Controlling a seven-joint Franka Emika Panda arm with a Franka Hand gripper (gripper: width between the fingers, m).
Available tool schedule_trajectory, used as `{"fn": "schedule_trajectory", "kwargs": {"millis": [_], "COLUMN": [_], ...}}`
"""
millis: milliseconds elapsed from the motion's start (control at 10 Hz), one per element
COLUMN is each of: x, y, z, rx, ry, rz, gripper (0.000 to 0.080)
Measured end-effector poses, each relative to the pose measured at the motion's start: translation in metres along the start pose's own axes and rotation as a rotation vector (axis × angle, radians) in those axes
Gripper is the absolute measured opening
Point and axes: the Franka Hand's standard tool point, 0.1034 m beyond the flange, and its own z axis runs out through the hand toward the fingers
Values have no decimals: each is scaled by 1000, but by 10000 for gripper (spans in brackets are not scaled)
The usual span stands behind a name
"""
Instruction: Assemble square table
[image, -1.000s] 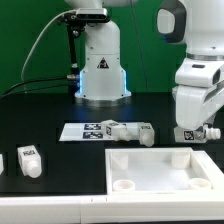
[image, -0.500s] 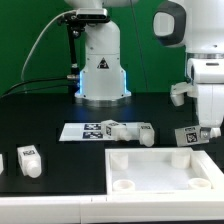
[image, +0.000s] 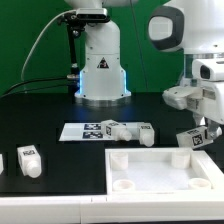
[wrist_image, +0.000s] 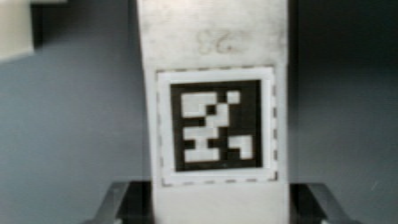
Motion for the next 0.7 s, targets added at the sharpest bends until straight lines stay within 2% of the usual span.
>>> {"fn": "schedule_trajectory", "kwargs": {"millis": [100, 300, 400, 500, 600, 700], "x": [-5, -5, 2, 22, 29, 25], "y": [-1, -2, -4, -16, -23, -22], "z": [0, 1, 2, 6, 9, 10], "rx": [6, 6, -14, -39, -55, -49], "ry": [-3, -7, 6, 40, 61, 54], "rz": [-32, -157, -175, -204, -237, -299], "gripper": [285, 285, 285, 285, 285, 285]}}
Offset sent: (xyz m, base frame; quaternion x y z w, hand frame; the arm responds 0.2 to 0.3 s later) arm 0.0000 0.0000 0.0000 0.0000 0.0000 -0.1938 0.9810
